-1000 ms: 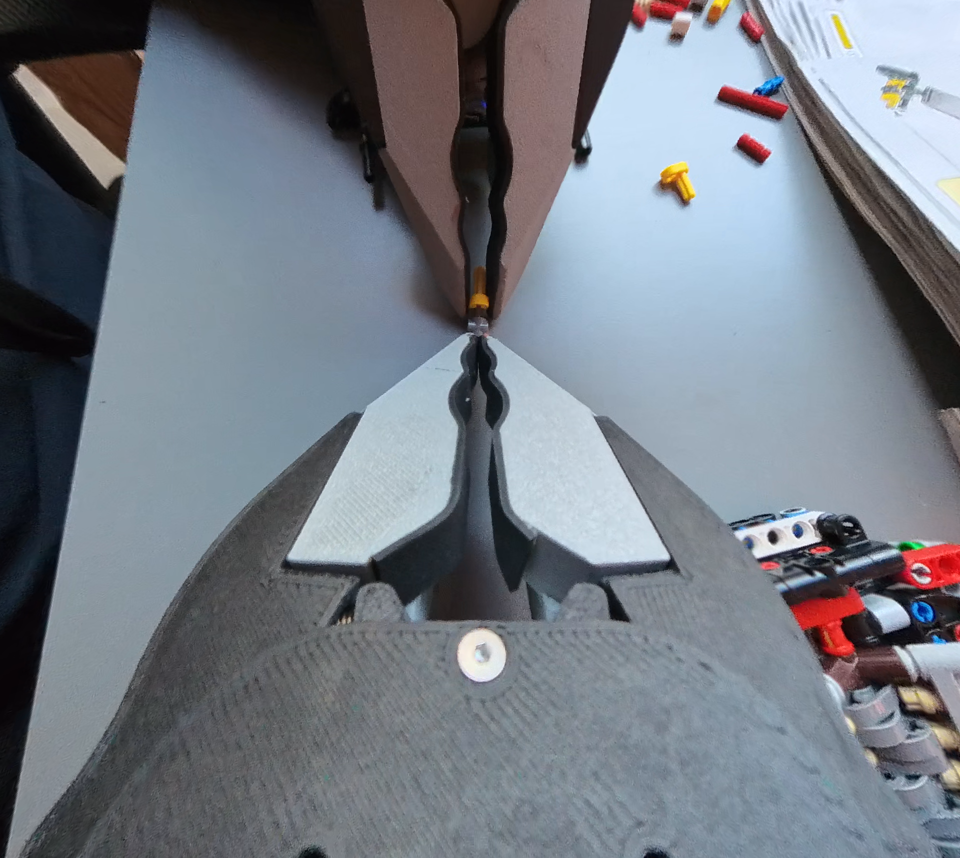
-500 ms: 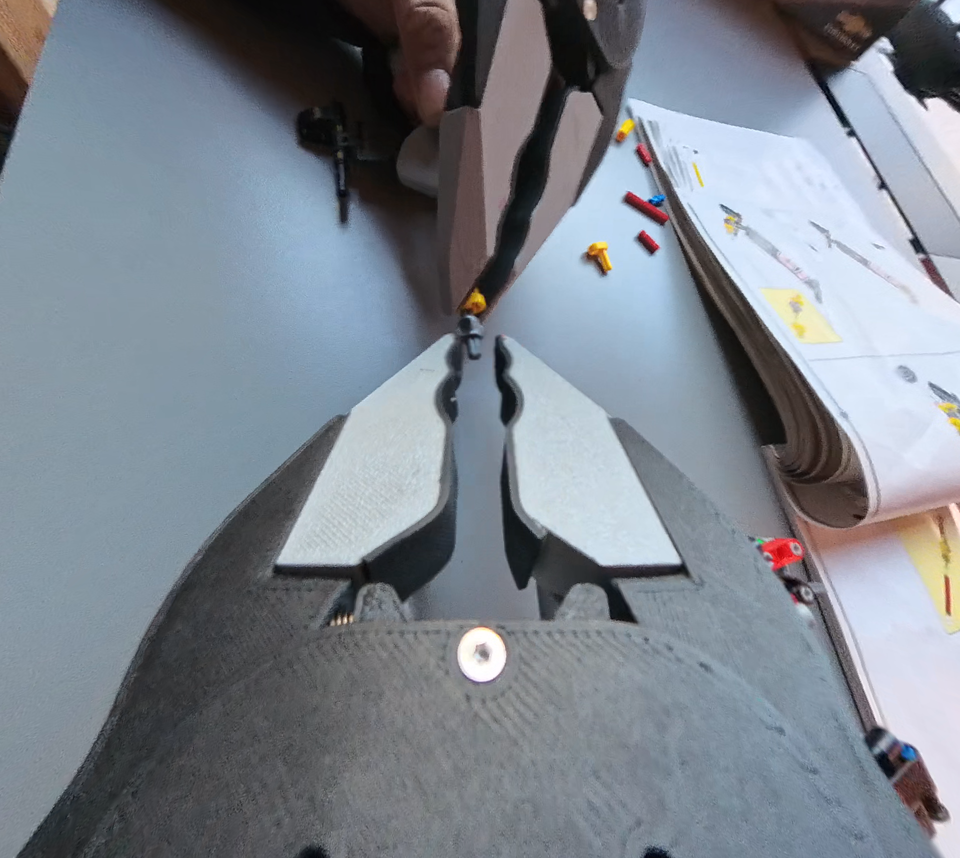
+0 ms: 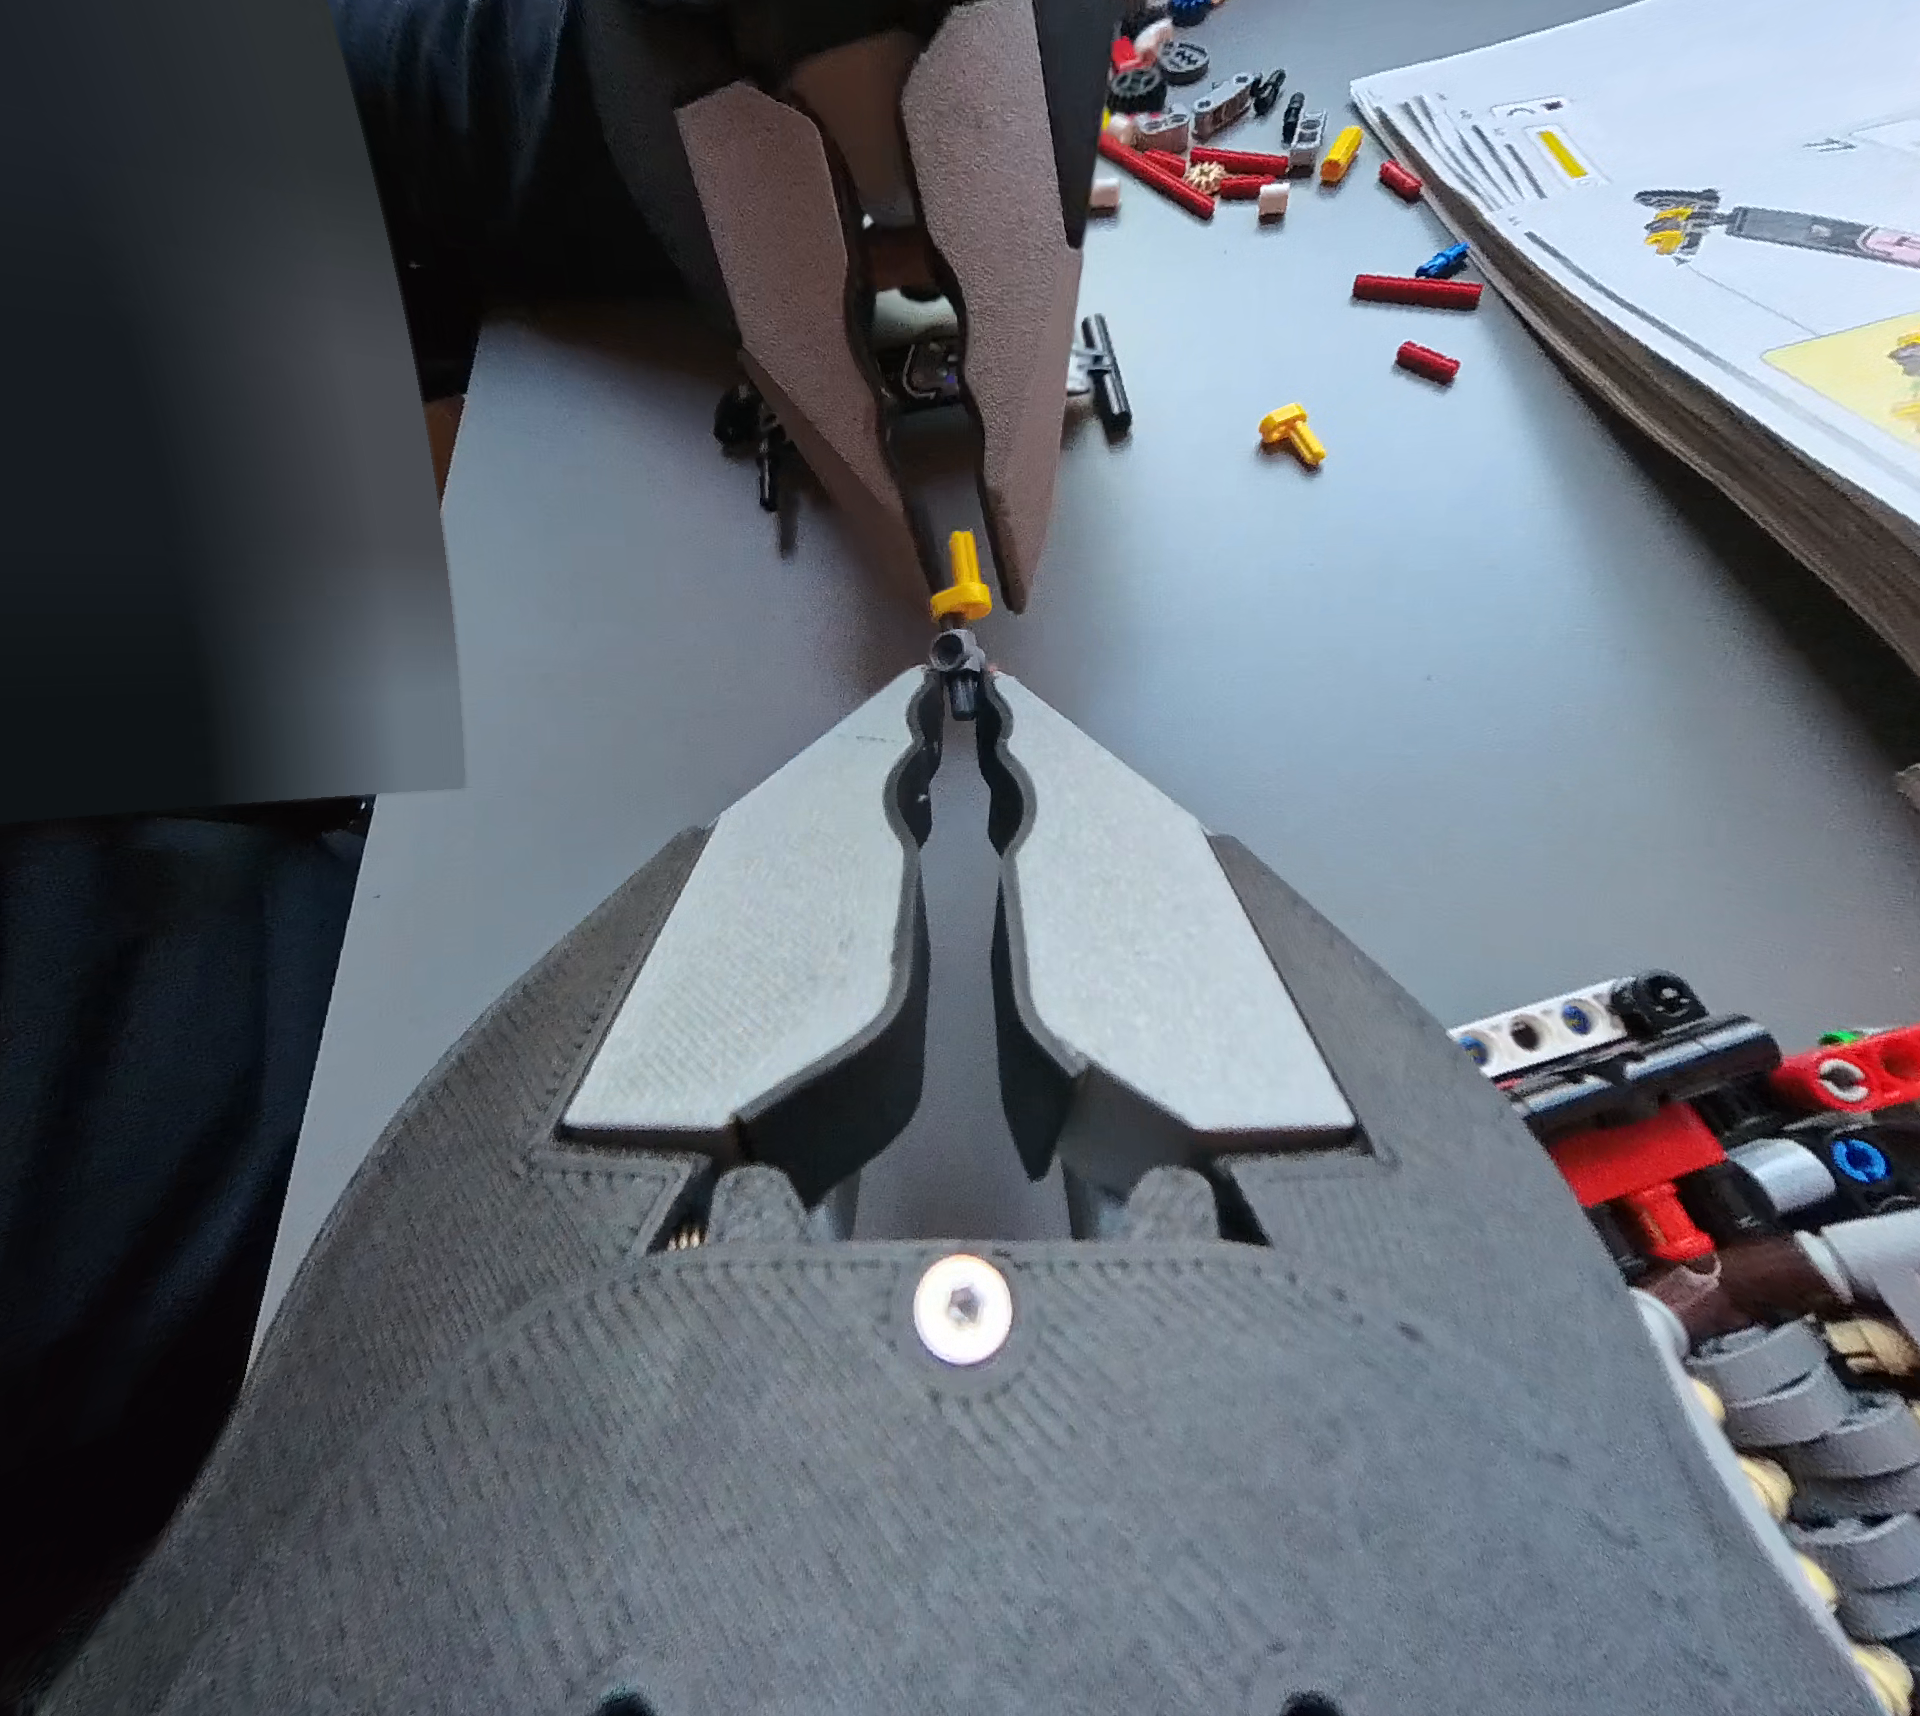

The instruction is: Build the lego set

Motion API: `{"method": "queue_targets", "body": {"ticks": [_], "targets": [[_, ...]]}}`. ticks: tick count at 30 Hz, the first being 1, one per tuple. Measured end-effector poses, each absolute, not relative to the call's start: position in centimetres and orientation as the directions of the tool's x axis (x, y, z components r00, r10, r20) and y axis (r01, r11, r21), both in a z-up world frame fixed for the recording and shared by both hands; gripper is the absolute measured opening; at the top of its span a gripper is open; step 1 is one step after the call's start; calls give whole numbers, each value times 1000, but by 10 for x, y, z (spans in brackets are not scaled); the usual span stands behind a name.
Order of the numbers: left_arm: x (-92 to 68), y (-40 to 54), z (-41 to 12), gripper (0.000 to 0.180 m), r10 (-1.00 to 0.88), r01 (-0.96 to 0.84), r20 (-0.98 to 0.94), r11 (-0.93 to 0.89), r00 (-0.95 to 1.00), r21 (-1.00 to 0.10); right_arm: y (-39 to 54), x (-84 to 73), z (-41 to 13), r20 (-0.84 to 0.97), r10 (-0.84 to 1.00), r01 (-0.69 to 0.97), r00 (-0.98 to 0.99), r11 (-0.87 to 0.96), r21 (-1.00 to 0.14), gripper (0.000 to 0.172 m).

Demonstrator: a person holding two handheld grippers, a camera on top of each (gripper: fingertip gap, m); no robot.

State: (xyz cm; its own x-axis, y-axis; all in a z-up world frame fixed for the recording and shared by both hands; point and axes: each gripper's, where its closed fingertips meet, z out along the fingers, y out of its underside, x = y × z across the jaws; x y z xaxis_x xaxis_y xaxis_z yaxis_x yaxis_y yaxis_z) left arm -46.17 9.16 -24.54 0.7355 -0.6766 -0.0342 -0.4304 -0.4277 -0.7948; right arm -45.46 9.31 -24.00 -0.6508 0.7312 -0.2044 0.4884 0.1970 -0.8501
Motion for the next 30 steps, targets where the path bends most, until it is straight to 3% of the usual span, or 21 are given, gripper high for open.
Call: {"method": "queue_targets", "body": {"ticks": [4,7,17,30], "targets": [[-462,94,-245,15,-666,-469,-100,-403,739,-786,89,-452,-250,-212,721,528,-659,244,-813,4],[-456,90,-248,5,-696,-475,-82,-394,713,-787,88,-450,-257,-283,708,589,-647,229,-775,4],[-450,88,-266,6,-716,-510,-64,-429,695,-746,85,-445,-267,-391,684,681,-616,214,-700,3],[-448,88,-261,10,-717,-487,-52,-417,695,-768,85,-444,-263,-434,662,690,-611,177,-702,3]]}}
